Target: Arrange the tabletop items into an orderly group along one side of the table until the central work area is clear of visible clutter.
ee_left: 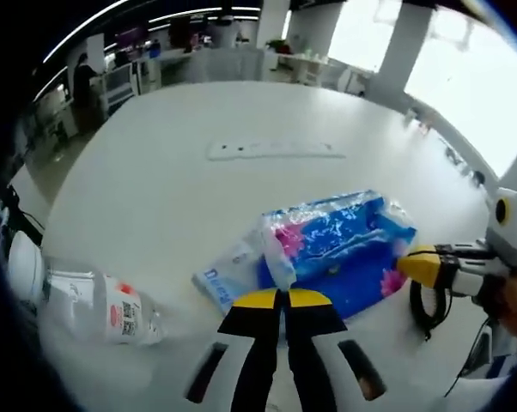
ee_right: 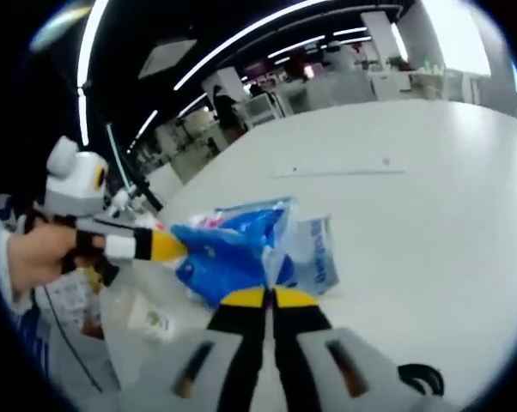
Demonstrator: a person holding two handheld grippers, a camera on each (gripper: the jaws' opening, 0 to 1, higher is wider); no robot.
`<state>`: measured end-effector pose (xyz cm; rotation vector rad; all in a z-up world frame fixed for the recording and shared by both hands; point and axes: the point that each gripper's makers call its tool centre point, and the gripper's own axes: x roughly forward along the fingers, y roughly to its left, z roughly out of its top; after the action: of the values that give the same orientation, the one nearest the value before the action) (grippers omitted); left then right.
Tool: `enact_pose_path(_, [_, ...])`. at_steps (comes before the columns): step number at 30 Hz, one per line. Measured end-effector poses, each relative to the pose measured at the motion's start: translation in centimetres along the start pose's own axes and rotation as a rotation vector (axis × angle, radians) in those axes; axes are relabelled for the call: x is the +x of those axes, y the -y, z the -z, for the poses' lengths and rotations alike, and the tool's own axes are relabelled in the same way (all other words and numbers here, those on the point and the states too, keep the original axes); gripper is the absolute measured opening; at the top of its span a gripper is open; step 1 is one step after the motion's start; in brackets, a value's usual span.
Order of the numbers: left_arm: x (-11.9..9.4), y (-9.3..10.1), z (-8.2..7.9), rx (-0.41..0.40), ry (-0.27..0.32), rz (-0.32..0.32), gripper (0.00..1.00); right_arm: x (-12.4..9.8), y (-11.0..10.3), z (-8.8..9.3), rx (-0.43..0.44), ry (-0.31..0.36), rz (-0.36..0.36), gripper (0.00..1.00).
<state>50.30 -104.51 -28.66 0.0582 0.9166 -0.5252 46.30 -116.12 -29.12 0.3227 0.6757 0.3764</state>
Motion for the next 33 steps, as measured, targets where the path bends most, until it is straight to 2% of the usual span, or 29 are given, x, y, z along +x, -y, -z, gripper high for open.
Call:
enact_pose_path(6, [-0.5,1.7,-0.5,0.019,0.012,0.011,0.00,-1.7,0.7,-0.3,0.008,0.018,0.016,0.00])
enact_pose_path(21, [1.0,6.3,-1.7,0.054,0.025,0.077,0.00,-5.6,4.1,-0.6,0.032,0.050,0.083,0.00])
enact_pose_path(33, [2.2,9.3,-2.2,0.082,0.021,0.113,0.00,-7.1,7.2,-1.0,0.039,0.056,0.127,0.00])
